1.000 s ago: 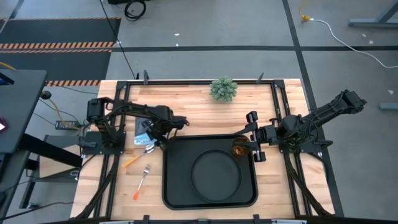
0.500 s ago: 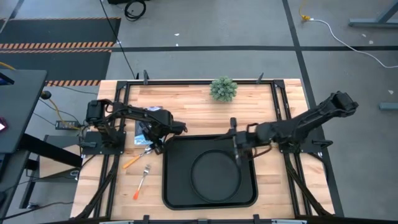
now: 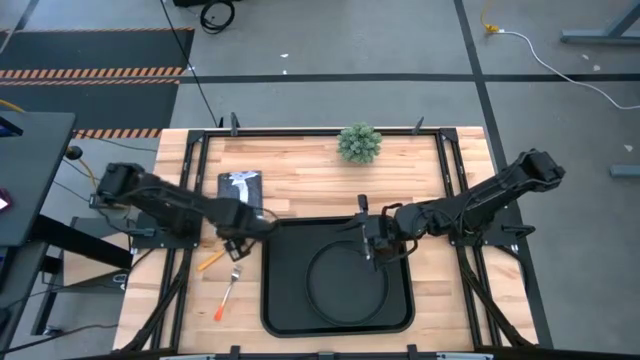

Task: Pick and place plate/cup/fork/spoon on tray
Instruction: Put the orange spoon on the black tray

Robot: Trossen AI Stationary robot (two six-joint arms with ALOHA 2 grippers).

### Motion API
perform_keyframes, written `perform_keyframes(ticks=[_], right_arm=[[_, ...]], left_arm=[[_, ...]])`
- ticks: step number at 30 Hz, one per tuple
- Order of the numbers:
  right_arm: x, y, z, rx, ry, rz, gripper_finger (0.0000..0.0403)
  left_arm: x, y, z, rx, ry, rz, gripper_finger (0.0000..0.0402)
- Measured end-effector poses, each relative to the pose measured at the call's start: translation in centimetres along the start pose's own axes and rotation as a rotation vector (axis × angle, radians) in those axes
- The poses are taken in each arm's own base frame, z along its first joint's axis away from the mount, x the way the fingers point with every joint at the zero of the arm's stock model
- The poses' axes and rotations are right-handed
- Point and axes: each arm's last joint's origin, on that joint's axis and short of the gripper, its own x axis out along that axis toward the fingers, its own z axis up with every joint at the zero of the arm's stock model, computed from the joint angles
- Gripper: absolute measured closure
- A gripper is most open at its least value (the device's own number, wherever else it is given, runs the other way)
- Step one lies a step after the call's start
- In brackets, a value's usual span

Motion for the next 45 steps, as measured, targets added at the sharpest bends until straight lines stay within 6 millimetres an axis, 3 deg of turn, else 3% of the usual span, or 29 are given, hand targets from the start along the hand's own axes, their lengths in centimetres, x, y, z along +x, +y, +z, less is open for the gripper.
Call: perform_keyframes(ticks=[7,14,20,29,40,45], right_arm=[[3.4,-0.6,0.2,0.015,0.017,0.050,0.0255],[8.3,-0.6,0.8,-0.028,0.037,0.107,0.0255],[12.8,-1.5,0.8,-0.021,0.047,0.202,0.0255],[18.8,-4.0,0.5,-0.014,0.068,0.244,0.0255],[25.5,-8.3,-2.4,0.022,0.069,0.233,0.0255],[27.8,-8.1,-3.1,0.030,0.097,0.244,0.0258]], left_arm=[[-0.4,-0.3,-3.5,-0.080,-0.200,-0.043,0.0203],[-0.3,-0.7,-6.4,-0.123,-0.288,-0.063,0.0219],[-1.1,-0.9,-8.3,-0.058,-0.355,-0.083,0.0237],[-3.9,2.8,-10.0,-0.106,-0.654,-0.154,0.0287],[-5.4,7.3,-11.3,-0.049,-0.892,-0.167,0.0346],[-6.9,8.7,-11.7,-0.156,-1.050,-0.274,0.0371]])
